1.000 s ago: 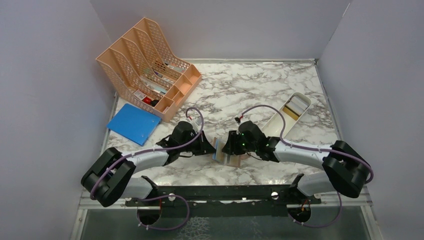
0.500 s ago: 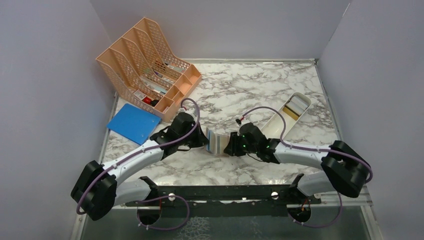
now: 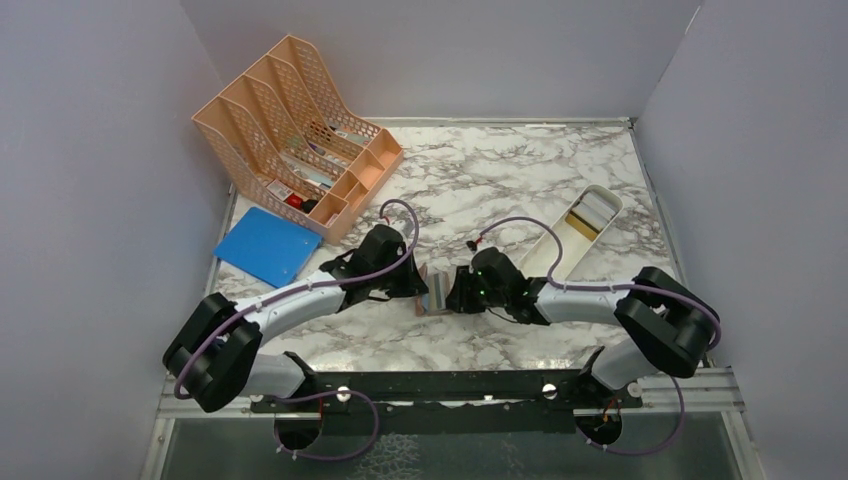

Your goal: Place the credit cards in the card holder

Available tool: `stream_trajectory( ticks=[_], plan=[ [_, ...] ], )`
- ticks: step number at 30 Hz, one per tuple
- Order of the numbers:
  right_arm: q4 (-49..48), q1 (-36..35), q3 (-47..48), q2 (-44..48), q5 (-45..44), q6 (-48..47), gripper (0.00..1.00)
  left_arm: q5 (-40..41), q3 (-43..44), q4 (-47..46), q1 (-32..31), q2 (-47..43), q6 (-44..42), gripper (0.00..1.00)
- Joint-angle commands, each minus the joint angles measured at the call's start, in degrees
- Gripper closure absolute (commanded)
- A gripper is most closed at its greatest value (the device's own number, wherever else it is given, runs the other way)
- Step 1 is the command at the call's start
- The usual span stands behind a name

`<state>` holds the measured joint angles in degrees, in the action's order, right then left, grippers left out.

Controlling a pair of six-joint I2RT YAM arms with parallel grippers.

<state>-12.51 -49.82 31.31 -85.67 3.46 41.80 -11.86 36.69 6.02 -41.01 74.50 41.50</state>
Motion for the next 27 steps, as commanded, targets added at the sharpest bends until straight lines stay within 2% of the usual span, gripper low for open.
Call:
stream_trajectory(
  ticks=[1,9,14,18,21,27],
  plan=[
    [4.68,-0.36,-0.61,3.95,-3.74,-0.59,0.67,-4.42,-0.9,-2.98,-0.35,1.63,-0.18,1.0],
    [18.14,-0.36,5.27,15.13,-14.26,-10.45,0.55,-11.34,-6.26,-10.48,0.76,-3.0,0.8,1.0],
    [24.61,-0.36,11.74,16.62,-22.1,-18.73,0.43,-11.6,-6.32,-9.67,0.83,-3.13,0.0,1.0],
    [27.75,-0.15,17.25,15.57,-30.97,-27.61,0.39,-13.32,-8.1,-12.1,1.29,-4.14,0.21,1.0],
    [27.8,0.77,20.37,14.87,-36.49,-34.01,0.37,-12.79,-8.38,-10.91,2.21,-4.66,-0.19,0.93],
    [25.69,5.6,22.63,13.76,-38.69,-43.42,0.33,-12.43,-8.9,-8.96,3.61,-5.04,-1.55,0.8]
  ],
)
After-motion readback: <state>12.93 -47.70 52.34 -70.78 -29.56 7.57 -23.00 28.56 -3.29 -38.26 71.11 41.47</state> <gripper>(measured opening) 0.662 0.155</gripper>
